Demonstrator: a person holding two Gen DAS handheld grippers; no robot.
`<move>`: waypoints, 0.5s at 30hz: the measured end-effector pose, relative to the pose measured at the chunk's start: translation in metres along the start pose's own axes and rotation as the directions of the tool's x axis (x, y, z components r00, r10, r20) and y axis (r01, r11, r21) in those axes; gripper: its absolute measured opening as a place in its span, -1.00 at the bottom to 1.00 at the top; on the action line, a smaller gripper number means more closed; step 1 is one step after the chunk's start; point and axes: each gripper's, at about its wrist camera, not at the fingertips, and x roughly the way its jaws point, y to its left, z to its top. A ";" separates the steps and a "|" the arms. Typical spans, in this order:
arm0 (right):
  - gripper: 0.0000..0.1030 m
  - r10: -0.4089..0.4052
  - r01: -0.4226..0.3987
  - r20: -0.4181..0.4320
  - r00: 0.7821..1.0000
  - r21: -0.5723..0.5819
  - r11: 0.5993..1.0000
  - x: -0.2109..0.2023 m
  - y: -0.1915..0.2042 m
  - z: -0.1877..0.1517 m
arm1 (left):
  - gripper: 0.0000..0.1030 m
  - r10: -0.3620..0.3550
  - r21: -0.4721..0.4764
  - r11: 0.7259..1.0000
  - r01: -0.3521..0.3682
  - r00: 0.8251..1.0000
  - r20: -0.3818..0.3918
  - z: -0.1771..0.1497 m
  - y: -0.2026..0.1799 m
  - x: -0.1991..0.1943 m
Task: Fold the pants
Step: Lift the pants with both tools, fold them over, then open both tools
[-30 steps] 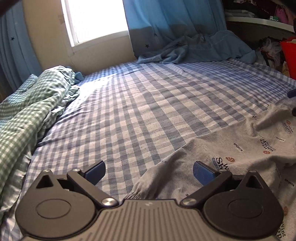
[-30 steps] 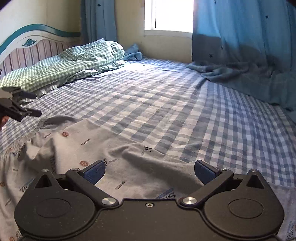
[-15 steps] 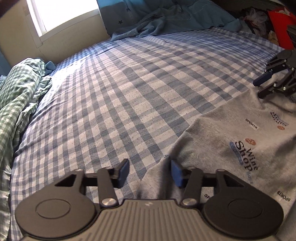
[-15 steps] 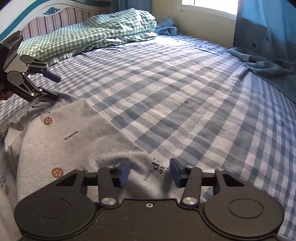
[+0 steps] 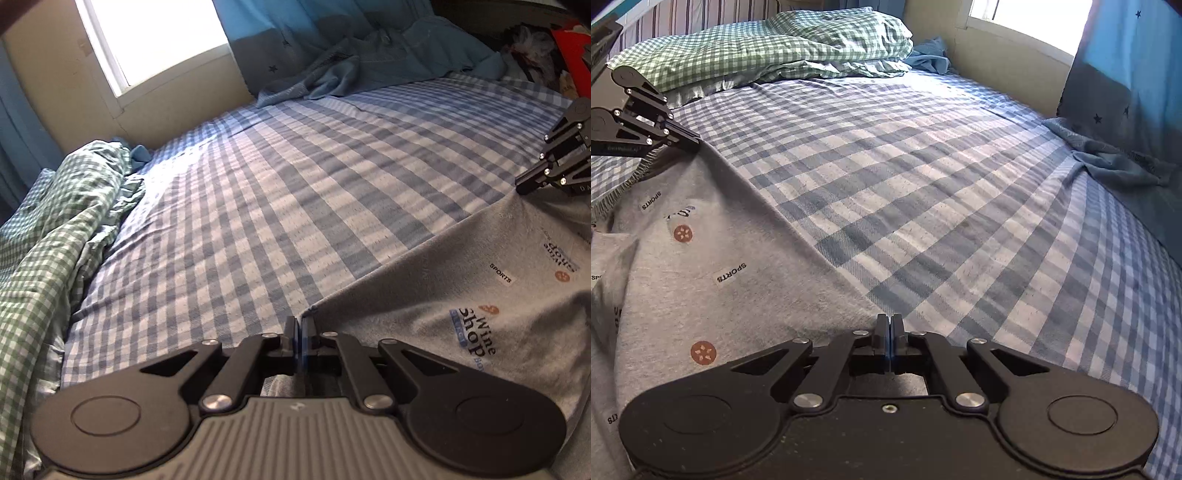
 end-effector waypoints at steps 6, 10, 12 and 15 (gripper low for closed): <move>-1.00 -0.088 0.085 0.067 0.994 0.044 0.995 0.001 -0.010 0.020 | -0.98 0.042 -0.054 0.998 -0.040 0.999 0.026 0.008 0.006 0.004; -1.00 -0.083 0.081 0.024 0.996 0.051 0.995 0.022 -0.011 0.017 | -0.97 0.036 -0.053 0.998 -0.039 0.998 -0.044 -0.002 0.000 0.030; -0.98 -0.068 0.067 0.010 0.998 0.055 0.996 0.029 -0.011 0.011 | -0.96 0.027 -0.056 0.998 -0.030 0.998 -0.051 -0.006 -0.001 0.035; -0.51 -0.033 0.030 0.041 0.999 0.082 0.996 0.022 -0.016 0.004 | -0.80 -0.007 -0.081 0.997 0.003 0.999 -0.043 -0.010 0.004 0.034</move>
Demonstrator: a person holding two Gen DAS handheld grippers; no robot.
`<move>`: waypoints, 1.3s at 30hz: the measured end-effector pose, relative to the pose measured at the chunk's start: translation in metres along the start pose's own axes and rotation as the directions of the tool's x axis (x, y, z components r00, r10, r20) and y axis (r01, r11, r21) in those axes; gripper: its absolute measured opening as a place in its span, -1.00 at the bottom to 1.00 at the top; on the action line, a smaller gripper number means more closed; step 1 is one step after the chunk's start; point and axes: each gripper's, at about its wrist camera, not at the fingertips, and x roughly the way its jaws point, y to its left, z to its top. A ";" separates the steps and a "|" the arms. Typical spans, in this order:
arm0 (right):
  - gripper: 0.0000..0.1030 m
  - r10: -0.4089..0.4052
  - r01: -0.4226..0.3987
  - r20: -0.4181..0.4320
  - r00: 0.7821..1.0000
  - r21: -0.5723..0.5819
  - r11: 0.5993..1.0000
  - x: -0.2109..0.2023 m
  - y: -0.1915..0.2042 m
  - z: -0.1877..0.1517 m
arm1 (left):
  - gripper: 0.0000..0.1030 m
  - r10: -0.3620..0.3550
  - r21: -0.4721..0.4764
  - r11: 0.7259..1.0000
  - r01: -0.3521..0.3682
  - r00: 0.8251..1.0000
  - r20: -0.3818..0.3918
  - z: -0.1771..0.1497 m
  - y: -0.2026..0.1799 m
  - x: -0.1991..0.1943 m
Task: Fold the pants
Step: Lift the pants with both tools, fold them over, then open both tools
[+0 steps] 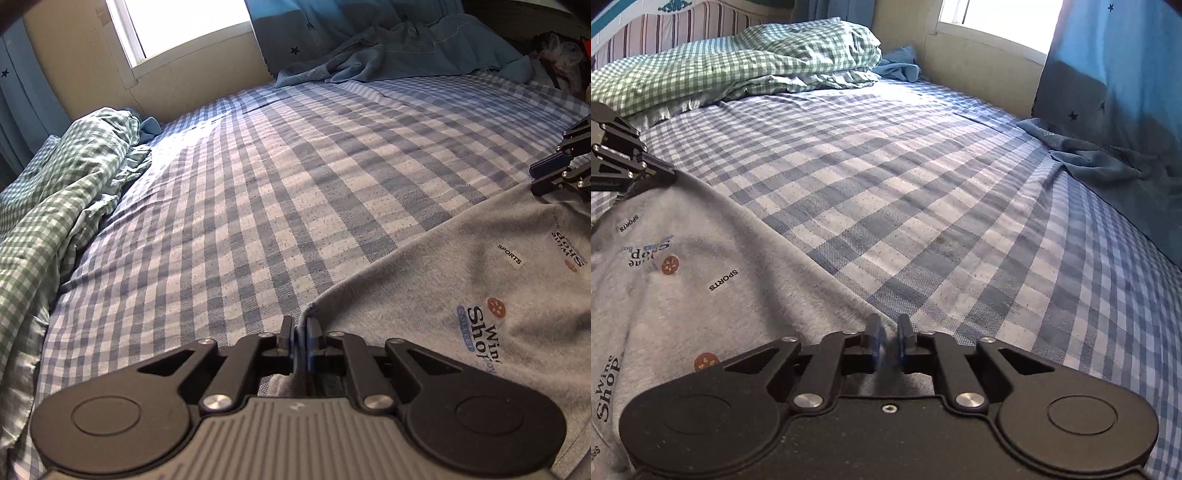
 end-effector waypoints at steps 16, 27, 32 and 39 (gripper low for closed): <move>-0.69 0.133 -0.131 -0.004 0.991 0.141 0.981 0.010 -0.027 -0.015 | -0.97 -0.070 -0.027 0.997 0.068 0.996 -0.061 0.003 0.015 0.003; -0.98 -0.079 0.074 0.150 0.986 0.040 0.996 -0.095 0.026 -0.019 | -0.98 0.024 0.026 0.999 -0.030 0.981 0.194 -0.010 -0.009 -0.099; -1.00 -0.146 0.153 0.251 0.957 -0.010 0.988 -0.175 0.072 -0.051 | -0.98 0.015 0.065 0.997 -0.036 0.953 0.302 -0.044 -0.027 -0.159; -1.00 -0.219 0.247 0.313 0.924 -0.053 0.968 -0.268 0.154 -0.115 | -0.98 -0.044 0.191 0.981 -0.037 0.914 0.404 -0.125 -0.065 -0.221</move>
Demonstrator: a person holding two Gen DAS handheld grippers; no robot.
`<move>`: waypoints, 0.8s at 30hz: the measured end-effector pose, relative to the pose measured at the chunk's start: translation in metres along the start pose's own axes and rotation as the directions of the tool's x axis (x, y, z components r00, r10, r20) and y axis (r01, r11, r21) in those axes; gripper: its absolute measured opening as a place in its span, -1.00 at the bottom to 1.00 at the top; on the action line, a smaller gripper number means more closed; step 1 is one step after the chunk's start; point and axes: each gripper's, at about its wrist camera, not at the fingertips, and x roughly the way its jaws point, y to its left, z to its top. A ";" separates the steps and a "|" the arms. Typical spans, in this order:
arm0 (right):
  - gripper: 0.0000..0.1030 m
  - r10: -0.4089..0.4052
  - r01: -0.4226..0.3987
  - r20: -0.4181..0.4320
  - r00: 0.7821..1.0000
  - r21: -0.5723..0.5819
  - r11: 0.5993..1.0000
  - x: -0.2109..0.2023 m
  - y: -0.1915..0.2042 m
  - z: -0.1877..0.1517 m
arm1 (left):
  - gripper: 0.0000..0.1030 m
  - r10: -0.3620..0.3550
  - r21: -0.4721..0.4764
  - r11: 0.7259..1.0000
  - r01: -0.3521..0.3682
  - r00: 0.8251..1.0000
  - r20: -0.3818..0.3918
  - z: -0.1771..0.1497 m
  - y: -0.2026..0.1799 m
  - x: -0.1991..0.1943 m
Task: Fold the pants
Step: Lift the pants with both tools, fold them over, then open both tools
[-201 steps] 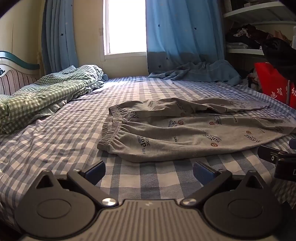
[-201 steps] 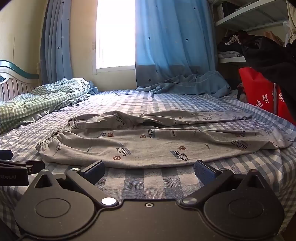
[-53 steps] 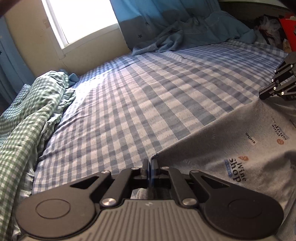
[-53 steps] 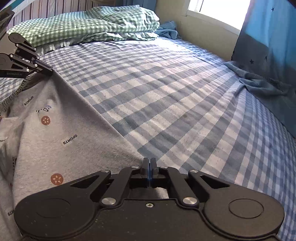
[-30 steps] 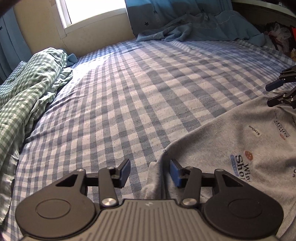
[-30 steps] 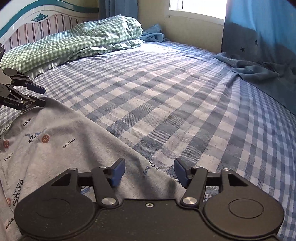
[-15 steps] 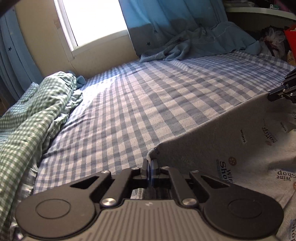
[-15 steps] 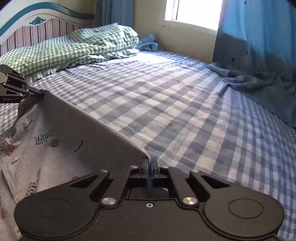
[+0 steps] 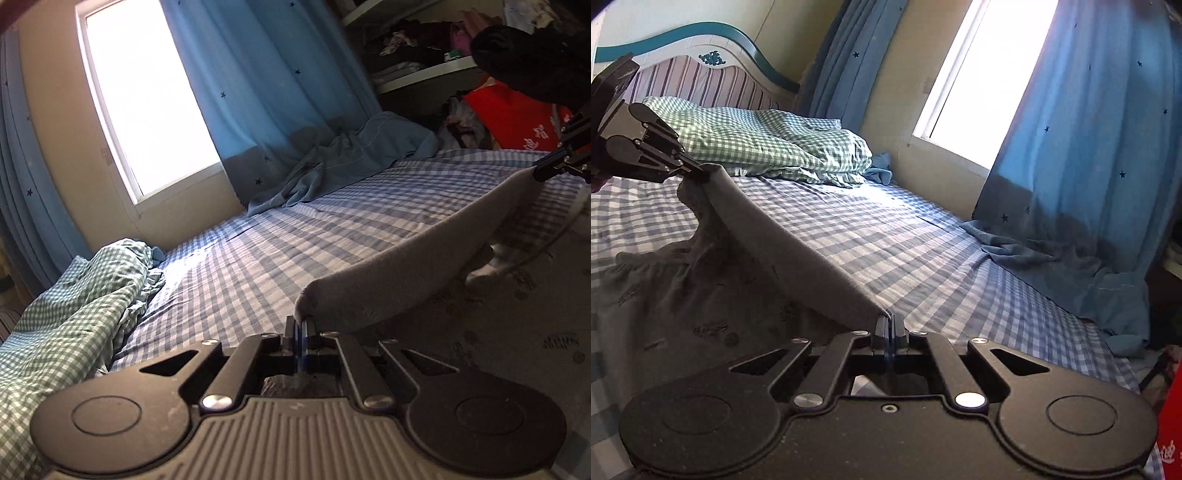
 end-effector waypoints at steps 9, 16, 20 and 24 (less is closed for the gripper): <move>-1.00 -0.050 0.050 -0.084 0.995 -0.004 0.999 -0.041 0.075 -0.069 | -0.98 -0.004 0.007 1.000 0.004 1.000 -0.017 -0.075 -0.058 -0.032; -1.00 -0.085 0.083 -0.076 0.994 -0.021 0.996 -0.040 0.088 -0.082 | -0.98 0.018 0.000 1.000 -0.018 1.000 0.020 -0.077 -0.058 -0.052; -1.00 -0.095 0.094 -0.031 0.995 -0.055 0.994 -0.062 0.090 -0.075 | -0.98 -0.010 0.031 0.999 0.009 0.999 0.036 -0.078 -0.054 -0.063; -1.00 -0.086 0.081 -0.040 0.995 -0.117 0.990 -0.079 0.105 -0.078 | -0.98 -0.033 0.068 0.997 0.033 0.999 0.002 -0.093 -0.061 -0.061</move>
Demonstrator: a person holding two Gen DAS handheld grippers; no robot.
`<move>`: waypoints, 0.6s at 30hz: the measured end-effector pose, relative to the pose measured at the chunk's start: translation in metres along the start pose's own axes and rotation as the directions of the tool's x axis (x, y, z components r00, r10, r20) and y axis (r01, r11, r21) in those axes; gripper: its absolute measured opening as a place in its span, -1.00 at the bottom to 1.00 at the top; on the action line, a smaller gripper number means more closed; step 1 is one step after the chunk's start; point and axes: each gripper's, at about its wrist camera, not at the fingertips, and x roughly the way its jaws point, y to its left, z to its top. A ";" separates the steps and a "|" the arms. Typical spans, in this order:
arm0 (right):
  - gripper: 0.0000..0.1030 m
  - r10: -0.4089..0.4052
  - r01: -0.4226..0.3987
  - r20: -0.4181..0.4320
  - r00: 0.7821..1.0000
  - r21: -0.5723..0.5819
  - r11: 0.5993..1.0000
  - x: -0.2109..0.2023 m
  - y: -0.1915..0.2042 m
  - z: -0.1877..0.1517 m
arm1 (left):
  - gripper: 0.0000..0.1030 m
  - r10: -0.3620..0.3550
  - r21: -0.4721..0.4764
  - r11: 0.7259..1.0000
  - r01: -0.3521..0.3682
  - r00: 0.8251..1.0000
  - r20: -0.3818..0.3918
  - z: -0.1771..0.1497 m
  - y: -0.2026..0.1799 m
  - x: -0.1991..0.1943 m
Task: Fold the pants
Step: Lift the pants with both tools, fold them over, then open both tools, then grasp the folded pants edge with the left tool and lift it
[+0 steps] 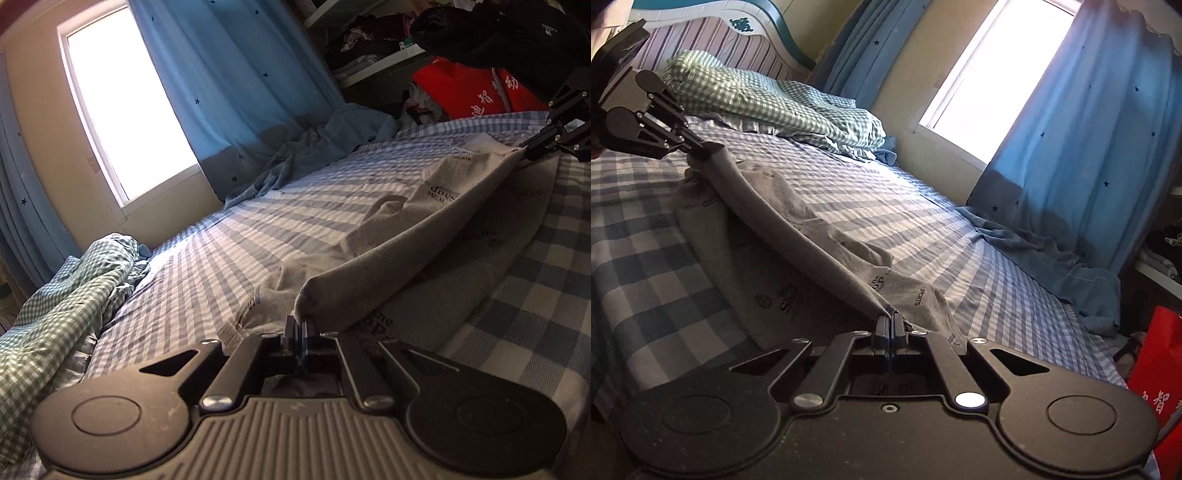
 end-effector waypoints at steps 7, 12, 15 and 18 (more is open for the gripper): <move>-1.00 0.019 -0.019 -0.090 0.996 0.001 1.000 0.008 0.026 -0.025 | -0.86 -0.036 0.002 0.999 0.036 0.998 -0.043 -0.014 -0.010 0.001; -0.67 0.023 -0.017 -0.102 0.994 0.063 0.998 0.007 0.031 -0.032 | -0.28 -0.060 -0.051 0.997 0.058 0.997 -0.041 -0.016 -0.011 -0.016; -0.13 0.003 0.009 -0.101 0.995 0.122 0.992 0.000 0.030 -0.038 | 0.50 -0.052 -0.100 0.994 0.048 0.998 -0.035 -0.010 -0.015 -0.027; 0.48 -0.024 0.044 -0.086 0.996 0.236 0.971 -0.012 0.020 -0.046 | 0.88 -0.042 -0.142 0.989 0.038 0.999 -0.024 -0.001 -0.023 -0.033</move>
